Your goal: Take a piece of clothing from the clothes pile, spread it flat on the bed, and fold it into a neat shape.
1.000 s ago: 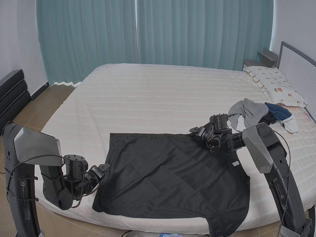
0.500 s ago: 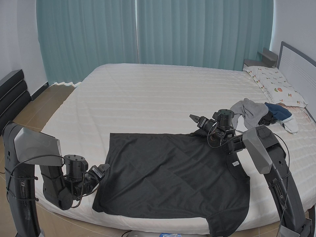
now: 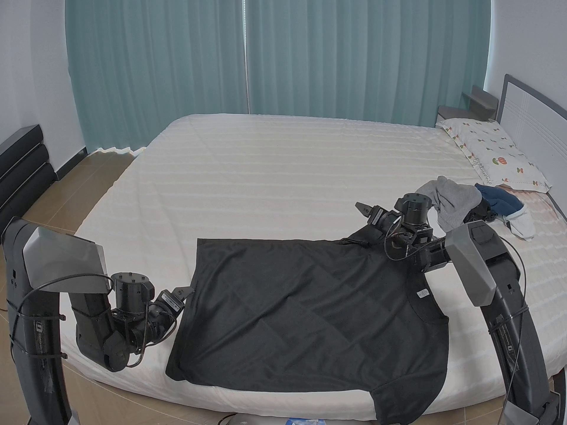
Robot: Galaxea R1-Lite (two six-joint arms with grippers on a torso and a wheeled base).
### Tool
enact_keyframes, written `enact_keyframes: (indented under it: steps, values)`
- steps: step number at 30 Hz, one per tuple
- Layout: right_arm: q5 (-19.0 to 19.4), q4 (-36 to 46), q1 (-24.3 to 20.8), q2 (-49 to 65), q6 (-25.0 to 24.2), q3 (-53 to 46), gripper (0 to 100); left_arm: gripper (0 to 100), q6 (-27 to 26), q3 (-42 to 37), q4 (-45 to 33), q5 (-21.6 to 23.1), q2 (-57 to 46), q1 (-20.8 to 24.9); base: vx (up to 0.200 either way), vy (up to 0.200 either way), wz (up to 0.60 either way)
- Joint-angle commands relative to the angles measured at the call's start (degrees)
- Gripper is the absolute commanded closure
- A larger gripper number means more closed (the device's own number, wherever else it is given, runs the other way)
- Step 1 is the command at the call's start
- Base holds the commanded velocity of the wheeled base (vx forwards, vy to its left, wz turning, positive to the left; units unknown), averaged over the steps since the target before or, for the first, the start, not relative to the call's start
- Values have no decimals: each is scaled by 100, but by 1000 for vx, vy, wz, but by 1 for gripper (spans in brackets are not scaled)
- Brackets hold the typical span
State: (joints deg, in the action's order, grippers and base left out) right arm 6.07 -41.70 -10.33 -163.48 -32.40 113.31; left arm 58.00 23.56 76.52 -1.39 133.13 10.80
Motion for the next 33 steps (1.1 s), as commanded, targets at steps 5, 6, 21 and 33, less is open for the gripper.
enact_keyframes:
  steps: [5, 6, 21, 33]
  values:
    - [263, 259, 655, 685, -3, -855, 0, 0, 80, 676, -436, 16, -121, -570, 0, 0, 0]
    - [263, 259, 655, 685, -3, -855, 0, 0, 80, 676, -436, 16, -121, -570, 0, 0, 0]
    - [307, 444, 927, 475, 50, -1215, 0, 0, -325, 3690, -2941, 16, 354, -518, 0, 0, 0]
    - [316, 400, 989, 431, 41, -1408, 0, 0, -527, 6187, -4725, -10, 1584, -263, 0, 0, 0]
